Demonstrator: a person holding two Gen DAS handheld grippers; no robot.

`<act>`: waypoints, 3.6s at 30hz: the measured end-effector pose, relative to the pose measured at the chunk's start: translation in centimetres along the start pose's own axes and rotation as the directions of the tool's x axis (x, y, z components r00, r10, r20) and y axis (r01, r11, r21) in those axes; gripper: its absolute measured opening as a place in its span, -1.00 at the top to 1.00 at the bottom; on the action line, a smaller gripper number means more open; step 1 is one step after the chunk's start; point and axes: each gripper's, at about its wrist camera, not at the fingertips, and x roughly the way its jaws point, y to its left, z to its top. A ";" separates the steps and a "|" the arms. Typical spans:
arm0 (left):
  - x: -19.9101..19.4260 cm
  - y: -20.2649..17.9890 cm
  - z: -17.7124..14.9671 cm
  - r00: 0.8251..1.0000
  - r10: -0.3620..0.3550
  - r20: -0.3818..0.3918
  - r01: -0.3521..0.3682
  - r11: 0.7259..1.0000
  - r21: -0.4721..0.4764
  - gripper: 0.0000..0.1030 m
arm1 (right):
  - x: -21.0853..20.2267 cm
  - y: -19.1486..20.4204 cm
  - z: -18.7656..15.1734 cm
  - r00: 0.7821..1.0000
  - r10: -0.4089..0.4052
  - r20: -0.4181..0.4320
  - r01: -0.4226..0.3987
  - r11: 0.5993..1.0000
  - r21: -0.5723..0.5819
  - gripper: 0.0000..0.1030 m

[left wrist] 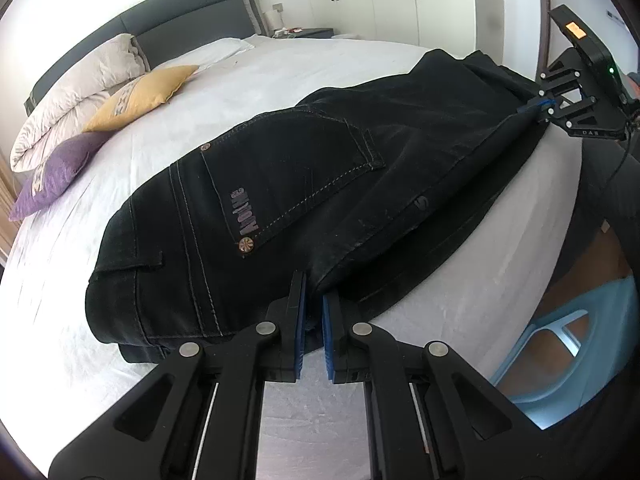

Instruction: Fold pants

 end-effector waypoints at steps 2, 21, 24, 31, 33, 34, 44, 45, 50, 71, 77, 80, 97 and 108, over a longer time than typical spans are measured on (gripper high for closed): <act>0.1 0.0 -0.2 1.000 -0.008 -0.007 0.008 1.000 0.011 0.82 | 0.6 0.0 -0.2 1.000 -0.005 -0.013 0.006 1.000 0.015 0.90; -2.7 0.9 1.3 0.996 -0.048 -0.077 0.047 0.999 -0.009 -0.39 | -4.8 -7.1 -5.1 0.990 0.116 0.083 -0.141 0.878 0.457 -0.04; -3.4 1.0 1.1 0.997 -0.033 -0.073 0.031 0.999 -0.024 -0.49 | -5.4 -10.9 -5.1 0.992 0.073 0.105 -0.120 0.814 0.569 -0.11; -5.6 2.4 6.7 0.994 -0.023 0.102 0.044 0.979 -0.201 -0.49 | -2.6 -19.1 -2.8 1.000 -0.022 0.020 0.000 0.665 0.747 -0.23; -4.4 2.1 8.7 0.993 -0.039 0.110 0.063 0.973 -0.221 -0.49 | -0.5 -20.6 -1.6 0.999 -0.023 -0.041 0.046 0.645 0.763 -0.23; -3.5 1.7 9.6 0.994 -0.044 0.104 0.066 0.973 -0.220 -0.49 | 0.7 -21.3 -0.8 0.998 -0.018 -0.065 0.062 0.636 0.769 -0.23; 5.1 -1.6 11.3 0.995 -0.089 -0.038 0.075 0.957 -0.281 -0.49 | 9.8 -24.1 0.9 0.947 0.011 -0.321 0.243 0.631 0.737 -0.22; 5.4 -1.8 11.1 0.995 -0.090 -0.045 0.073 0.956 -0.283 -0.49 | 10.7 -24.0 0.8 0.939 0.017 -0.343 0.253 0.639 0.727 -0.23; 6.2 -2.9 11.0 0.994 -0.086 -0.063 0.066 0.962 -0.266 -0.49 | 11.4 -24.5 -1.0 0.942 0.038 -0.333 0.245 0.602 0.760 0.15; 9.3 -4.4 11.0 0.992 -0.047 -0.117 0.014 0.964 -0.267 -0.50 | -6.1 -23.7 -17.7 0.976 -0.183 0.120 -0.101 0.109 0.989 0.86; 9.9 -5.0 11.4 0.991 -0.029 -0.133 -0.008 0.962 -0.272 -0.58 | -4.0 -19.5 -27.9 0.987 -0.082 0.138 -0.151 -0.183 0.971 0.78; 10.3 -5.3 11.9 0.989 -0.018 -0.147 -0.023 0.962 -0.274 -0.60 | -3.8 -19.0 -28.9 0.976 -0.102 0.191 -0.209 -0.228 0.951 0.73; 10.9 -6.0 12.6 0.987 0.001 -0.160 -0.048 0.956 -0.289 -0.63 | -3.1 -20.0 -28.8 0.979 -0.076 0.190 -0.202 -0.216 0.955 0.82; 10.8 -6.6 12.6 0.986 0.011 -0.164 -0.059 0.956 -0.287 -0.64 | -4.4 -20.2 -29.6 0.982 -0.091 0.167 -0.182 -0.195 0.964 0.84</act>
